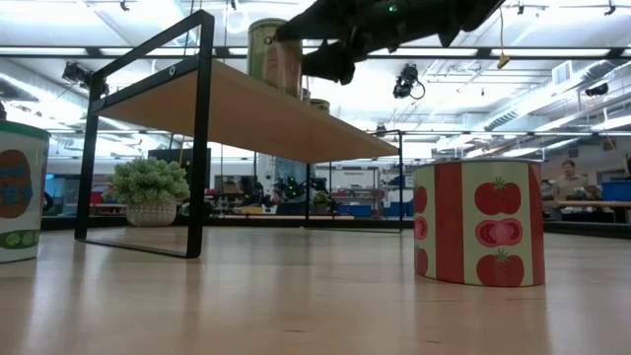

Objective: Pick and place cans onto a shelf
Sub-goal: Put the canned oranges on the shelf

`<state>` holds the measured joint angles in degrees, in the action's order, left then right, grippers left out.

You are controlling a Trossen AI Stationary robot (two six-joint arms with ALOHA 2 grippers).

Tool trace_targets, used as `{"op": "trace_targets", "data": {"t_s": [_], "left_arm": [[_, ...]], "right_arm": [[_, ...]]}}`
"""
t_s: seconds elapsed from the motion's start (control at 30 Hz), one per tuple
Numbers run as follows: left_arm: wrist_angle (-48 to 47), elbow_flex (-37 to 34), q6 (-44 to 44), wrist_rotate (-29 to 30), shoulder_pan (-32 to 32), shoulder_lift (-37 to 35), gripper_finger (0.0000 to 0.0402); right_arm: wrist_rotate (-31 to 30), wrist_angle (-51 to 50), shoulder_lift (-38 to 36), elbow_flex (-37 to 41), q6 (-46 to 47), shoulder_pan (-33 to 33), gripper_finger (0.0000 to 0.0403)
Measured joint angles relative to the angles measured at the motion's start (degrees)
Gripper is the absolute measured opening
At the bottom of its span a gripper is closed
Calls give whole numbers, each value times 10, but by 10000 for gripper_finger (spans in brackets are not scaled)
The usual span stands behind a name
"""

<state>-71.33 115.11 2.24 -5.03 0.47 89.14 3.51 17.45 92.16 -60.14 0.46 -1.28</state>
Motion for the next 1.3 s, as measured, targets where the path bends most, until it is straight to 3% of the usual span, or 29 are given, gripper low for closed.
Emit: {"op": "trace_targets", "data": {"t_s": [0.53, 0.93, 1.3], "left_arm": [[-18, 0, 12, 14, -1, 35, 306], [-23, 0, 12, 48, 0, 32, 306], [-83, 0, 7, 50, -1, 34, 306]], "right_arm": [[-40, -151, -53, 0, -3, 2, 376], [-145, -105, -23, 0, -18, 9, 375], [-170, -86, -20, 0, -8, -5, 375]]}}
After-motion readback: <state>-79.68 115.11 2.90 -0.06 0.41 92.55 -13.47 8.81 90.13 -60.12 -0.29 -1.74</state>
